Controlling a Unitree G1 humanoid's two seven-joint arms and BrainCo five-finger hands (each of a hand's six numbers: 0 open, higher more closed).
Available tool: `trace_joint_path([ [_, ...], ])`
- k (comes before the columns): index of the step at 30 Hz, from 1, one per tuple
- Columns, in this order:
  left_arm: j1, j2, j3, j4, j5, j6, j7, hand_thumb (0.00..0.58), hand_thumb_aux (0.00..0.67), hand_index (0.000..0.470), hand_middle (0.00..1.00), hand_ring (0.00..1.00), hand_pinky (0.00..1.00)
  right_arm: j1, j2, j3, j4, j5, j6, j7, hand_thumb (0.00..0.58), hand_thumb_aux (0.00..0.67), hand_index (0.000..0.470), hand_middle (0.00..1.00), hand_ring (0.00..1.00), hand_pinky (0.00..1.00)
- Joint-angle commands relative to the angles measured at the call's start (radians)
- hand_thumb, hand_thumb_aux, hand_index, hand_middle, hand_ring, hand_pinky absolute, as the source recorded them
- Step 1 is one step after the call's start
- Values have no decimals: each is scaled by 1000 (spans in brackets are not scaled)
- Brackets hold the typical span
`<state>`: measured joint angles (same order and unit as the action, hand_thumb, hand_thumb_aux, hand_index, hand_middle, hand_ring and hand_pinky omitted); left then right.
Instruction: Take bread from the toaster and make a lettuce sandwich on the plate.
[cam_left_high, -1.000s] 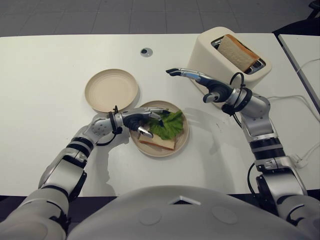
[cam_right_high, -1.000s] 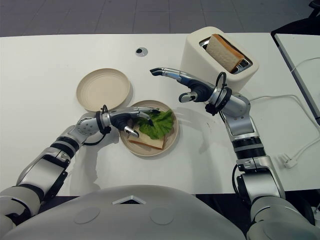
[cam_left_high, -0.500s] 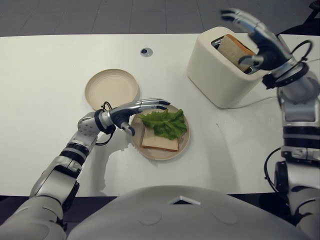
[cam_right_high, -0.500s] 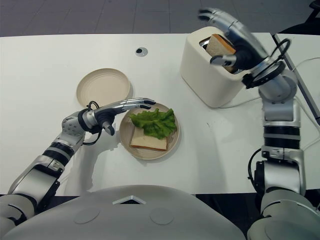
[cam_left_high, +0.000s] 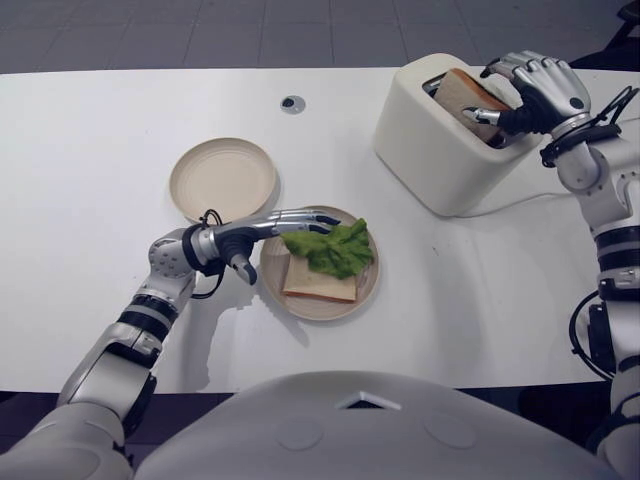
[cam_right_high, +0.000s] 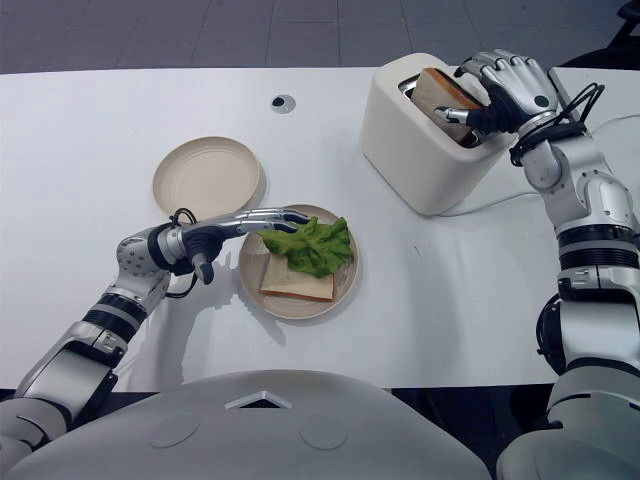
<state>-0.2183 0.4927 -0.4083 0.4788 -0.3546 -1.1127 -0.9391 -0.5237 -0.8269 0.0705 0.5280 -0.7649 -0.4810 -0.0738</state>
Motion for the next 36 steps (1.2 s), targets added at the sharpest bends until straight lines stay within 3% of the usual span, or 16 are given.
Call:
trace_joint_path([
  [1,2,-11,29,7,-5,15,-19,0,0,0,0,0,0,11,-15,-7,-29,78,-39,21,580,670,470,953,953,953],
  [2,1,-15,37,7,-7,17,-20,0,0,0,0,0,0,7,-19,-21,-36,90,-40,4,580,670,470,1000,1000,1000],
  [6,-13,-37,87,12,-19,19,-4,0,0,0,0,0,0,-6,5,-98,-94,208,-84,-50,580,670,470,1000,1000,1000],
  [9,-49,-77,166,28,-33,24,50,0,0,0,0,0,0,6,43,-175,-183,427,-164,-18,580,670,470,1000,1000,1000],
  [11,-69,-99,213,30,-61,27,74,0,0,0,0,0,0,34,54,-184,-267,610,-182,87,580,670,470,1000,1000,1000],
  [16,-68,-124,302,-60,-250,82,41,0,0,0,0,0,0,144,78,-86,-381,951,-6,460,580,670,470,1000,1000,1000],
  [20,37,-104,329,-327,-540,252,-147,0,0,0,0,0,0,204,93,-7,-387,1022,69,689,580,670,470,1000,1000,1000],
  [23,96,-107,356,-434,-641,356,-279,0,0,0,0,0,0,230,153,60,-398,1029,113,784,580,670,470,1000,1000,1000],
  [27,110,-133,339,-384,-518,370,-384,0,0,0,0,0,0,264,276,169,-409,1004,184,840,580,670,470,1000,1000,1000],
  [31,88,-171,305,-238,-306,311,-419,0,0,0,0,0,0,245,394,219,-283,954,202,848,580,670,470,1000,1000,1000],
  [36,69,-178,271,-88,-123,236,-426,0,0,0,0,0,0,264,440,248,-270,916,203,879,580,670,470,1000,1000,1000],
])
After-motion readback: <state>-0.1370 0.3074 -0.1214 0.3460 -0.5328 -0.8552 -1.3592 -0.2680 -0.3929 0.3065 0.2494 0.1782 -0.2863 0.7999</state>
